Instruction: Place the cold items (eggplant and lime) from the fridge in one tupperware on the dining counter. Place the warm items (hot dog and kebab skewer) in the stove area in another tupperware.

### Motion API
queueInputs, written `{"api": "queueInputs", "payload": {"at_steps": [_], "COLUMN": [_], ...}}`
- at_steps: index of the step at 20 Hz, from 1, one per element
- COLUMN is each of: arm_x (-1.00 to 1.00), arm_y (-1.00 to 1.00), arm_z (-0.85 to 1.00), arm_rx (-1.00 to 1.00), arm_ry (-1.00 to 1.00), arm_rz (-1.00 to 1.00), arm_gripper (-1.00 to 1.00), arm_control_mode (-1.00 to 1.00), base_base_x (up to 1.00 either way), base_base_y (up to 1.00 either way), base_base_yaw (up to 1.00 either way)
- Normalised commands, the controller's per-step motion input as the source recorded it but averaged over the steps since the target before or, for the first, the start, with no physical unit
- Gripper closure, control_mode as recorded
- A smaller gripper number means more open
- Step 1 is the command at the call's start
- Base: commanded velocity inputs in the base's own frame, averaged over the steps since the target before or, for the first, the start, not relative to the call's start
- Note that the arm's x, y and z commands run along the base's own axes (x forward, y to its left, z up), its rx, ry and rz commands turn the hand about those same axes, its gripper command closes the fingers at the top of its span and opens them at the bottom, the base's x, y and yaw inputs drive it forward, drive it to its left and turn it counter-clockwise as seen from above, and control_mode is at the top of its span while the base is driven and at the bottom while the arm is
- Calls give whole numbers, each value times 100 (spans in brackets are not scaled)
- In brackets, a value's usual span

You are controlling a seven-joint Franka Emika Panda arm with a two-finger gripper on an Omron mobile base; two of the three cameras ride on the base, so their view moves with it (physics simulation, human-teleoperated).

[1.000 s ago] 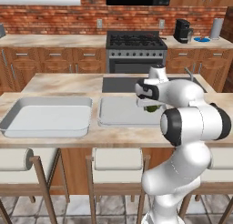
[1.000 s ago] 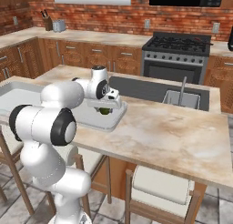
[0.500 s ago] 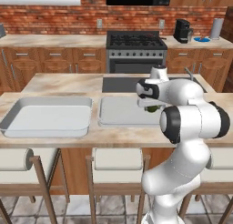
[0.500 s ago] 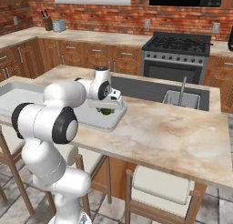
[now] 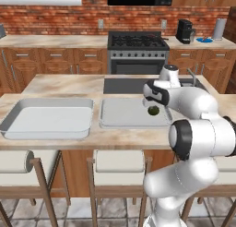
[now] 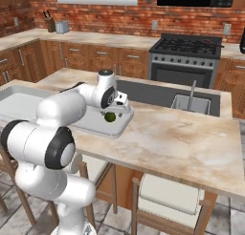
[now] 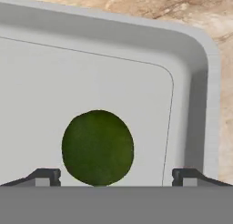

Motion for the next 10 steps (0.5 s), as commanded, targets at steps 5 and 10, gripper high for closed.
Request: {"api": "queueInputs", "payload": {"at_steps": [5,10], "arm_x": [-31,-51], "arm_y": [13,29], "arm_z": [57,62], "arm_rx": [0,0], "arm_ry": [-25,-22], "arm_rz": [2,4], "arm_gripper": [-100,-100], "arm_control_mode": [-100,-100], "base_base_x": [0,0], "base_base_y": [0,0], "base_base_yaw": [0,0]}}
